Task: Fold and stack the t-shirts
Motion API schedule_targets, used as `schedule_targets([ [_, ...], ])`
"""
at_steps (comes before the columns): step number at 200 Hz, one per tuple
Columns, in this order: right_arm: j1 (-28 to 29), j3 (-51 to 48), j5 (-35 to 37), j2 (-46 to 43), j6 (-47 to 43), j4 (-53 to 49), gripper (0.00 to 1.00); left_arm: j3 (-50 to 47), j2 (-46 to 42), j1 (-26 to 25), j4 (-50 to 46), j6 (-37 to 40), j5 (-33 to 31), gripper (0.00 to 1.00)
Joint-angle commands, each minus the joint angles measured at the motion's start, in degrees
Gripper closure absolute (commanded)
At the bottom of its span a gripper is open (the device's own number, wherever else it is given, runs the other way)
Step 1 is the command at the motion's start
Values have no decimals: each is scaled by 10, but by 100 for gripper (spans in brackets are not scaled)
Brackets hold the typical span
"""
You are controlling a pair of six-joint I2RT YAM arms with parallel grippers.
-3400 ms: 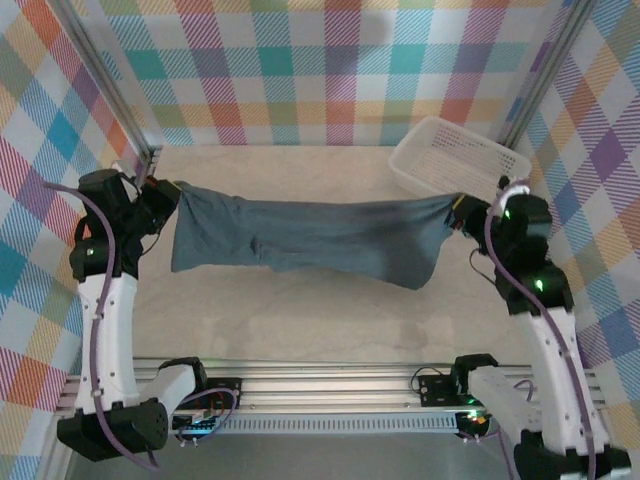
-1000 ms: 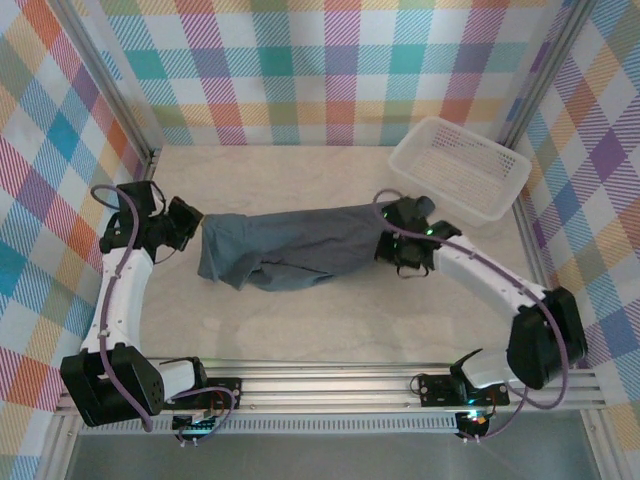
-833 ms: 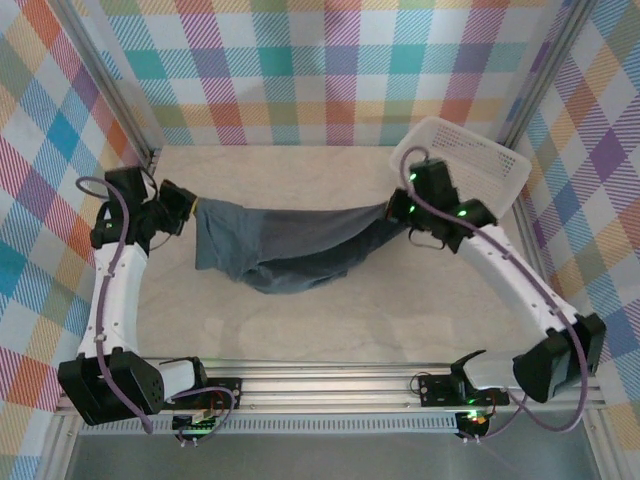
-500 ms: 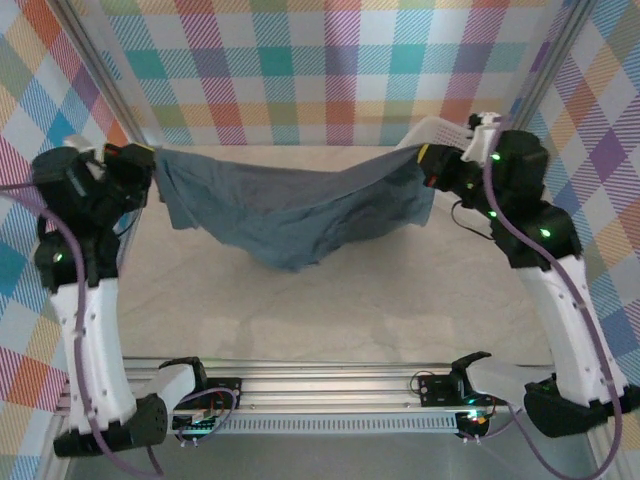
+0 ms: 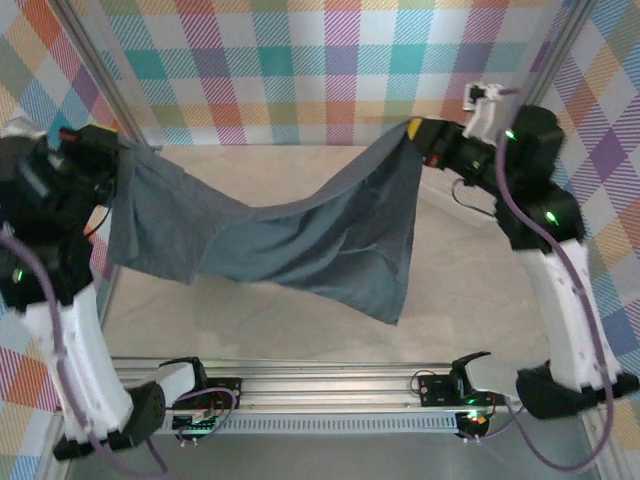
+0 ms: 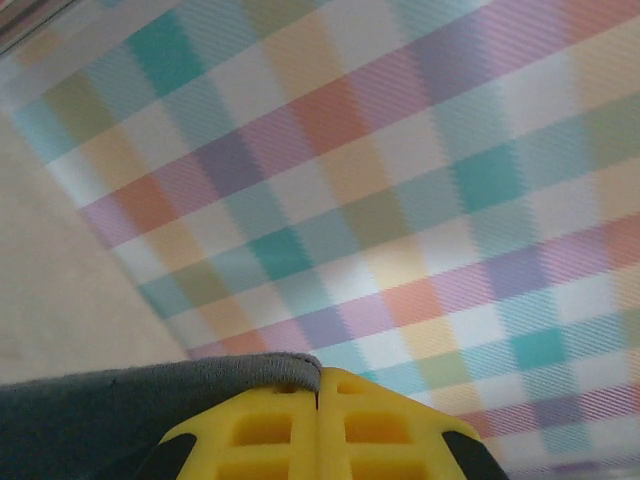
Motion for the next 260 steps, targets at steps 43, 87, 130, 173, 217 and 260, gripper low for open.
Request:
schedule_targets([
  [43,-44,178,-130,267,56,107,100,51,207,71,107,-13,122,100],
  [87,-79,458,-137,395,71,19,100,312,297,94,84,-44,160,100],
  [130,-106,459,-148,387,81,-21,100,208,186,95,48,-60,168,100],
  [173,-106,76,-129,230,76,31,100,-243,-42,92,55,-40,165,100],
  [217,-106,-266,-54,185,62,48,75,-530,-23,89,42,71,104,56],
  [260,-72,-399,34,143,27,49,53,-623,-20,84,35,152,83,46],
])
